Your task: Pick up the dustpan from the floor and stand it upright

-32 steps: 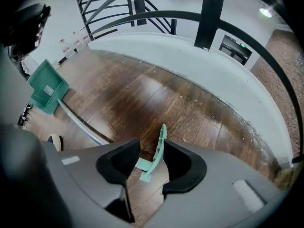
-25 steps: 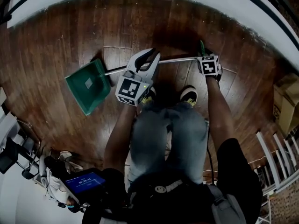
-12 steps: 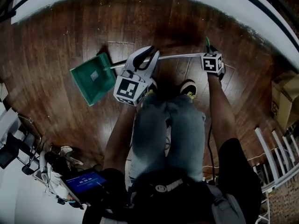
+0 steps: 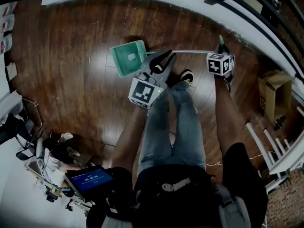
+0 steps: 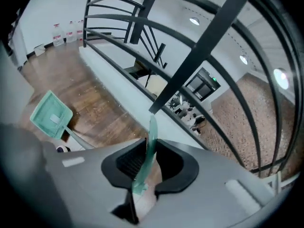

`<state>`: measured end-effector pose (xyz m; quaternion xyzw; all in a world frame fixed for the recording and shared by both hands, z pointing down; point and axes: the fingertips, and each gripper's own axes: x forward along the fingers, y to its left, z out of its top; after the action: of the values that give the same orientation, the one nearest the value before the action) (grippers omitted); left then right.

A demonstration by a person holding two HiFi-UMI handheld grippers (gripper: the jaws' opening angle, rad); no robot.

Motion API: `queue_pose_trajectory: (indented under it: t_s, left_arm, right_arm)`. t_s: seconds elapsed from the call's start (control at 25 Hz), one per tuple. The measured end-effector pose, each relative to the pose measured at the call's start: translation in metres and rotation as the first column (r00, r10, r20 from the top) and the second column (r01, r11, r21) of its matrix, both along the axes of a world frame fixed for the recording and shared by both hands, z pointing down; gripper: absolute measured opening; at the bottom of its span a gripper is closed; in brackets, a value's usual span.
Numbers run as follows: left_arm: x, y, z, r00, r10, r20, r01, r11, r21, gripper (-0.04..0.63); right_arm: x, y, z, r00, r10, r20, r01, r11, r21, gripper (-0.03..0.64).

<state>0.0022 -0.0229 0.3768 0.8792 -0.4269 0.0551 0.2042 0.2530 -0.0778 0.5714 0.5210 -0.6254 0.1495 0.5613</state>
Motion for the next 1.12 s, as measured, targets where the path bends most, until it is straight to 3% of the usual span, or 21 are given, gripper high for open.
queue_pose_trajectory:
  t_s: [0.16,0.4,0.68,1.0,1.04,1.12]
  left_arm:
    - [-0.029,0.018,-0.073,0.999,-0.038,-0.013,0.038,0.999,0.026,0.063]
    - [-0.101,0.052,-0.137,0.998,-0.062,-0.028,0.065,0.994,0.094,0.06]
    - [-0.2,0.091,-0.173,0.982,-0.183,-0.041,0.187,0.976,0.113,0.058]
    - [-0.27,0.12,-0.192,0.961,-0.272,-0.04,0.275,0.952,0.137,0.046]
    - [-0.274,0.123,-0.193,0.96,-0.279,-0.036,0.281,0.949,0.143,0.033]
    - [-0.282,0.13,-0.194,0.956,-0.292,-0.034,0.293,0.944,0.149,0.029]
  right_arm:
    - [-0.051,0.004,-0.076,0.997,-0.071,-0.042,0.073,0.996,0.057,0.08]
    - [-0.158,0.035,-0.143,0.99,-0.136,-0.047,0.141,0.982,0.124,0.087]
    - [-0.298,0.092,-0.2,0.956,-0.227,0.186,0.201,0.968,0.149,0.089]
    - [-0.408,0.136,-0.221,0.849,-0.369,0.379,0.325,0.929,0.177,0.094]
    - [-0.416,0.14,-0.223,0.836,-0.376,0.399,0.328,0.926,0.185,0.087]
    - [-0.426,0.148,-0.226,0.81,-0.395,0.435,0.34,0.919,0.2,0.002]
